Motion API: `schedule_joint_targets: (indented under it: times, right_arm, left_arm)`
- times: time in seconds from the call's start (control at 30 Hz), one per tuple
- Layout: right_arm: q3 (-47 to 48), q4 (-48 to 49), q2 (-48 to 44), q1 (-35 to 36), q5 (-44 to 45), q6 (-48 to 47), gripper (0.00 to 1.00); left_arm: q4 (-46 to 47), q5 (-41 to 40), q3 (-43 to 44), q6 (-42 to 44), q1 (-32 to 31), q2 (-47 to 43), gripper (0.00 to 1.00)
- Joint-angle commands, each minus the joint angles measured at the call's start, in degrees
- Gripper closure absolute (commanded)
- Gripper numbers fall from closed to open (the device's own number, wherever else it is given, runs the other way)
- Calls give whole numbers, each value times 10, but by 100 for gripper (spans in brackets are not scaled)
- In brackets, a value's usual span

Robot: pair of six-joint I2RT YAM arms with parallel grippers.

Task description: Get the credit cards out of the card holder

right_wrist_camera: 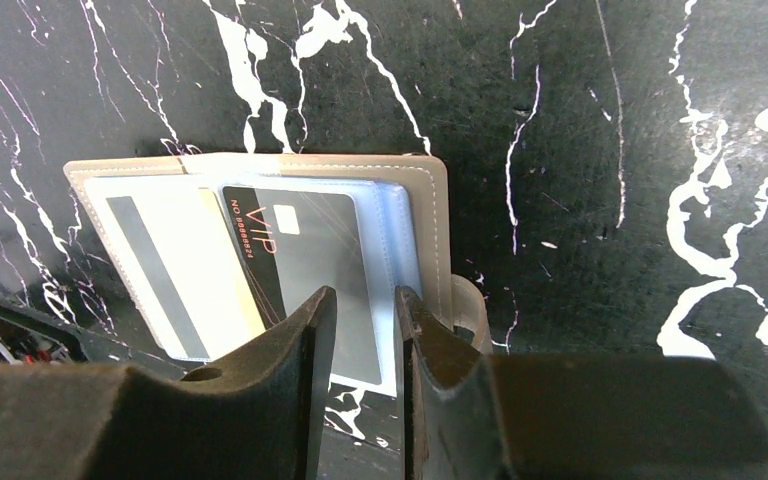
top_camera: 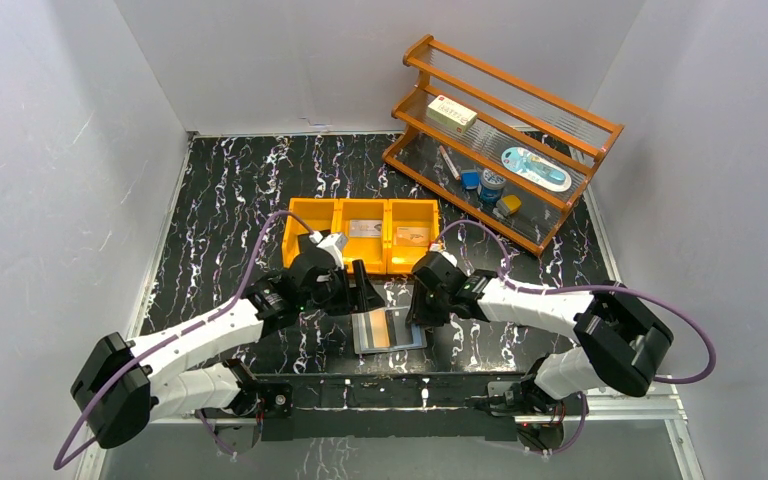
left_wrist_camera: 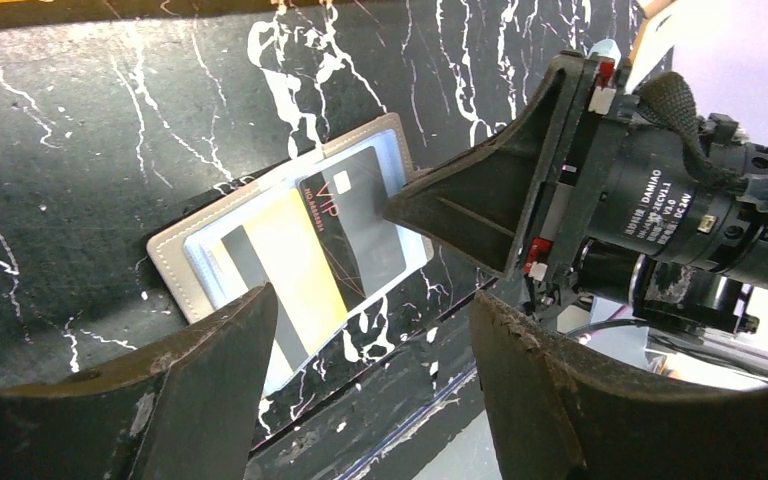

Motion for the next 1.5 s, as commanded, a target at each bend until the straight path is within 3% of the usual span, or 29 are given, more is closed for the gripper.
schedule_joint_targets:
  times: [0.0, 0.37, 0.63, 1.0, 1.47]
  right_arm:
    - [-11, 9, -1, -3, -2, 14, 64]
    - [-38, 35, -10, -5, -20, 52, 65]
    - [-17, -6, -26, -9, 53, 55, 67]
    - [3, 128, -62, -9, -80, 19, 65]
    - [-58, 273, 62, -11, -186, 64, 63]
  left_arm:
    - [33, 32, 18, -6, 0, 16, 31]
    - [77, 61, 24, -26, -1, 73, 32]
    - [114, 57, 26, -32, 0, 138, 36]
    - [36, -41, 1, -34, -1, 97, 46]
    - [98, 32, -56, -17, -1, 95, 50]
